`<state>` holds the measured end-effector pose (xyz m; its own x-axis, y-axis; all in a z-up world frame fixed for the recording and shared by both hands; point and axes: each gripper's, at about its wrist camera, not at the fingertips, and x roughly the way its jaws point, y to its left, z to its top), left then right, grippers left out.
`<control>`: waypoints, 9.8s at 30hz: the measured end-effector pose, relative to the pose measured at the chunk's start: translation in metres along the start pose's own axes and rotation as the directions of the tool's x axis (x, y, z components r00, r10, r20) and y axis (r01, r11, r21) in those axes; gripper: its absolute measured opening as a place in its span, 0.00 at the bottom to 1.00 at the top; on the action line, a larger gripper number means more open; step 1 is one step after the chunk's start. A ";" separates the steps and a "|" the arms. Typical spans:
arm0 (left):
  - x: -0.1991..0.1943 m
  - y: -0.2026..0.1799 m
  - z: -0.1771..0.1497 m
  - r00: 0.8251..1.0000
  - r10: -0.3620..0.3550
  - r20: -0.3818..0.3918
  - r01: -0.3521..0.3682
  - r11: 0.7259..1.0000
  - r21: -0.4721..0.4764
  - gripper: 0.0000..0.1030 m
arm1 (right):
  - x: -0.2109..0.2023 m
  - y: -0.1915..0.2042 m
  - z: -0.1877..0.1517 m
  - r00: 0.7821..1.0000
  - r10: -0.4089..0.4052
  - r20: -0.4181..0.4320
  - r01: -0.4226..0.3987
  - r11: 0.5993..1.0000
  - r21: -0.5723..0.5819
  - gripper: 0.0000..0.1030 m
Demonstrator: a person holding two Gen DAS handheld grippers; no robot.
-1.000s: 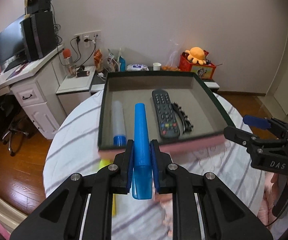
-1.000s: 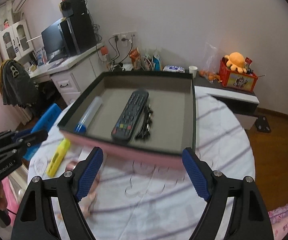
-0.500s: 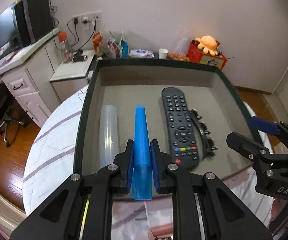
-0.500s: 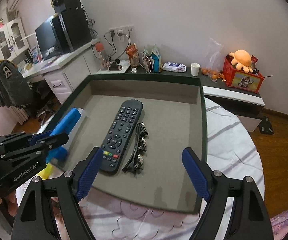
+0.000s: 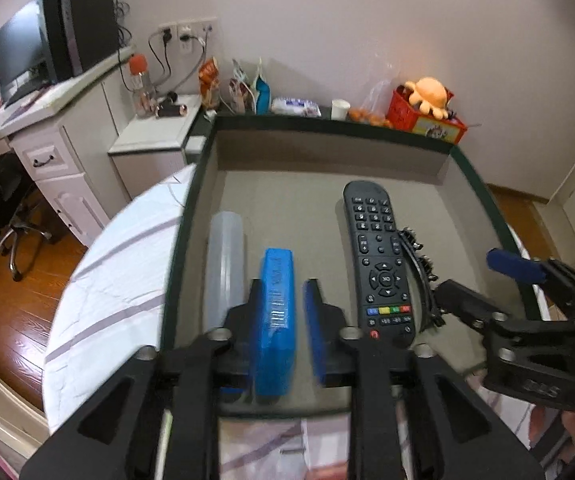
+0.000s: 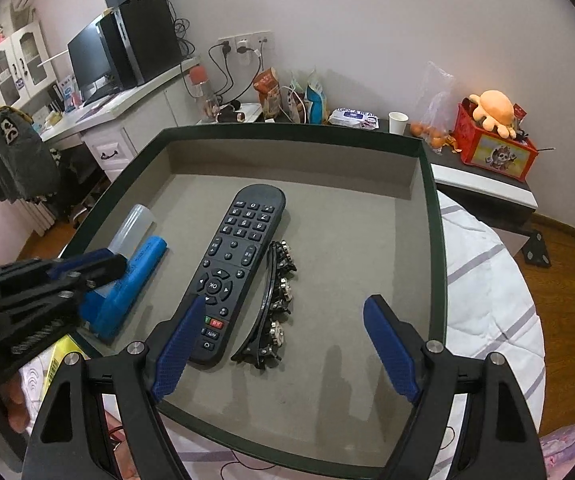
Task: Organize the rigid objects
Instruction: 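Lower the highlighter into the box beside the tube and open the left tool, then withdraw the left tool from the pink box, then close the right tool around the copper canister, then lift the copper canister off the table with the right tool, then carry the copper canister over the pink box and lower it inside, then open the right tool to release the canister and withdraw, then move the right tool to the white charger and close on it, then lift the white charger and carry it over the pink box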
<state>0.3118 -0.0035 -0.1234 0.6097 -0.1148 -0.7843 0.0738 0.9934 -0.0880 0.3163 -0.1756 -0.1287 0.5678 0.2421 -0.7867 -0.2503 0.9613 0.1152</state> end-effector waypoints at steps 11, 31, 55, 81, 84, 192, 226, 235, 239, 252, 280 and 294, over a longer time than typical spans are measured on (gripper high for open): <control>-0.055 0.029 -0.040 0.994 0.095 0.045 -0.096 0.995 0.025 0.80 | -0.006 0.036 0.003 1.000 0.007 -0.024 -0.008 0.998 -0.059 0.80; -0.096 0.021 -0.109 0.998 0.060 0.009 -0.061 0.996 0.072 0.94 | -0.072 0.050 -0.063 0.999 -0.041 -0.024 0.041 0.999 -0.022 0.80; -0.106 0.044 -0.145 0.999 0.043 -0.014 -0.042 0.997 0.071 0.97 | -0.011 0.110 -0.089 0.981 0.096 -0.171 -0.069 0.985 0.155 0.81; -0.106 -0.020 -0.132 1.000 -0.007 -0.008 0.008 0.990 0.137 0.97 | -0.063 0.037 -0.105 0.990 -0.085 -0.113 0.064 0.983 -0.171 0.54; -0.108 -0.029 -0.132 1.000 -0.001 -0.008 0.002 0.989 0.148 0.97 | -0.066 0.032 -0.109 0.988 -0.102 -0.112 0.074 0.971 -0.229 0.54; -0.026 -0.023 0.006 0.999 -0.031 0.040 0.029 0.998 0.047 0.99 | 0.039 -0.056 0.076 1.000 0.015 -0.018 -0.015 0.999 -0.037 0.48; -0.085 -0.008 -0.065 1.000 0.007 0.017 -0.008 0.999 0.038 0.99 | -0.070 -0.021 0.010 0.997 -0.013 0.074 0.016 0.999 -0.039 0.79; -0.118 0.009 -0.129 0.999 0.047 -0.006 -0.047 0.999 0.011 0.99 | -0.110 0.026 -0.092 0.999 0.020 0.043 -0.017 0.998 -0.064 0.80; -0.129 0.009 -0.149 0.998 0.065 -0.015 -0.065 0.998 0.018 0.99 | -0.105 0.043 -0.127 0.998 0.067 -0.018 -0.068 0.995 -0.071 0.80; -0.148 0.028 -0.171 0.998 0.070 0.001 -0.070 0.998 -0.001 0.99 | -0.110 0.072 -0.154 0.998 0.063 -0.025 -0.064 0.996 -0.064 0.80; -0.084 0.080 -0.135 0.997 0.045 -0.059 -0.047 0.998 -0.044 1.00 | 0.014 0.097 -0.068 0.979 0.088 -0.184 -0.059 0.985 0.162 0.80; -0.087 0.061 -0.128 0.998 0.038 -0.041 -0.038 0.999 -0.006 0.99 | 0.013 0.112 -0.071 0.987 0.026 -0.160 -0.037 0.997 -0.067 0.57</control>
<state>0.1625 0.0681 -0.1389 0.5795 -0.0768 -0.8114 0.0454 0.9970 -0.0620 0.2397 -0.0744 -0.1694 0.4279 0.2429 -0.8706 -0.3237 0.9405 0.1033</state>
